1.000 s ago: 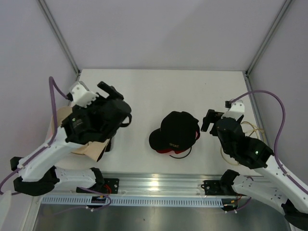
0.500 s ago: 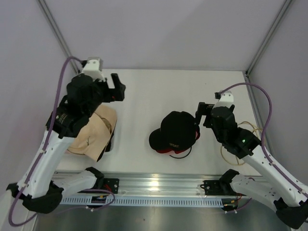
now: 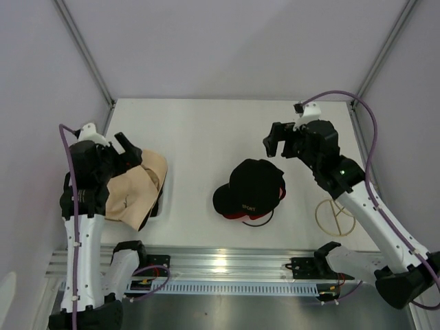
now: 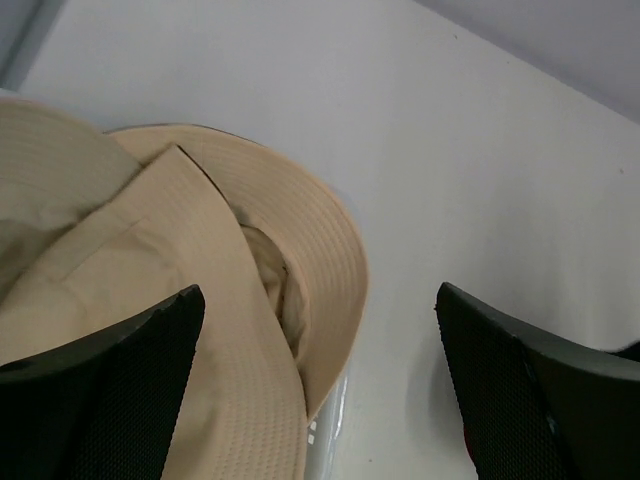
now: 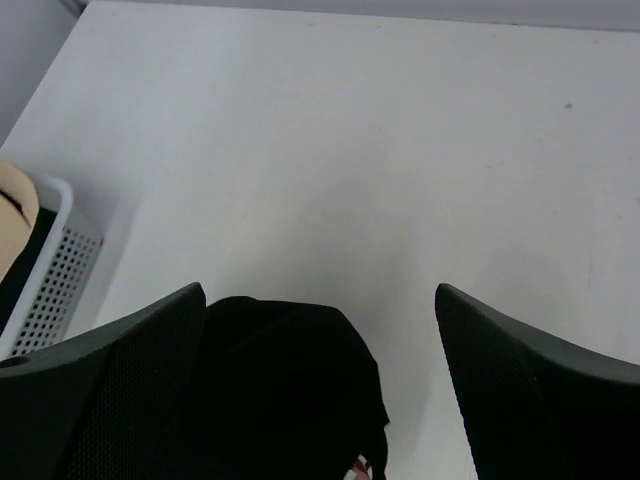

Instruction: Stack the hats

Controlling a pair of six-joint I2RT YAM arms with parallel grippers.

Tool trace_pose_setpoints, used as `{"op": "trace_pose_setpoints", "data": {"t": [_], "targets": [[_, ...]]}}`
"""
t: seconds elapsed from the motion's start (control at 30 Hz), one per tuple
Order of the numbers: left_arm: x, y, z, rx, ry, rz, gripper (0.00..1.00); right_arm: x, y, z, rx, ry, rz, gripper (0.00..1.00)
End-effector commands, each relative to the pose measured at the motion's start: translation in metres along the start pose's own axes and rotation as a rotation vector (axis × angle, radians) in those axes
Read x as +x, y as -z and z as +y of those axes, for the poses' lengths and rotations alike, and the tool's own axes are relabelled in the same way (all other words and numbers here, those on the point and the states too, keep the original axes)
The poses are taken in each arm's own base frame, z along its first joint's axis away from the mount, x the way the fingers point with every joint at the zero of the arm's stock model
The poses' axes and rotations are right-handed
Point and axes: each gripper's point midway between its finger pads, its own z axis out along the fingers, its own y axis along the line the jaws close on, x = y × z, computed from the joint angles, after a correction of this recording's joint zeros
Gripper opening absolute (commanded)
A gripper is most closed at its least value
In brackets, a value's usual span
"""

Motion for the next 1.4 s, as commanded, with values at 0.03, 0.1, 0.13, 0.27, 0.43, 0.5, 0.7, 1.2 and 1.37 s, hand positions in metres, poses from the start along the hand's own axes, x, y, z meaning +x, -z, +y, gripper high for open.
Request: {"op": "trace_pose_setpoints", "data": {"t": [0.03, 0.1, 0.13, 0.27, 0.43, 0.5, 0.7, 1.2, 1.37], "targets": [[0.015, 0.017, -0.057, 0.372, -0.005, 0.045, 1.0, -0.013, -0.008, 0.043, -0.193, 0.094, 0.028, 0.99], [0.023, 0.03, -0.083, 0.517, -0.079, 0.066, 0.99, -0.015, -0.005, 0.046, -0.195, 0.109, 0.029, 0.99], [0.025, 0.036, -0.09, 0.547, -0.116, 0.062, 0.99, -0.013, -0.003, 0.046, -0.196, 0.107, 0.036, 0.99], [0.035, 0.052, -0.123, 0.683, -0.256, 0.058, 1.0, -0.011, 0.017, 0.042, -0.195, 0.093, 0.035, 1.0], [0.055, 0.04, -0.138, 0.739, -0.251, 0.115, 1.0, 0.024, 0.045, 0.048, -0.305, 0.098, 0.082, 0.99], [0.062, 0.028, -0.137, 0.715, -0.235, 0.147, 0.99, 0.026, 0.06, 0.052, -0.342, 0.083, 0.065, 0.99], [0.083, 0.021, -0.142, 0.747, -0.243, 0.208, 0.99, 0.061, 0.065, 0.064, -0.406, 0.095, 0.097, 0.99], [0.104, 0.044, -0.172, 0.852, -0.338, 0.277, 0.99, 0.152, 0.011, 0.045, -0.146, 0.184, 0.233, 0.99], [0.104, 0.041, -0.174, 0.843, -0.328, 0.265, 1.0, 0.131, -0.004, 0.036, -0.054, 0.135, 0.106, 0.99]]}}
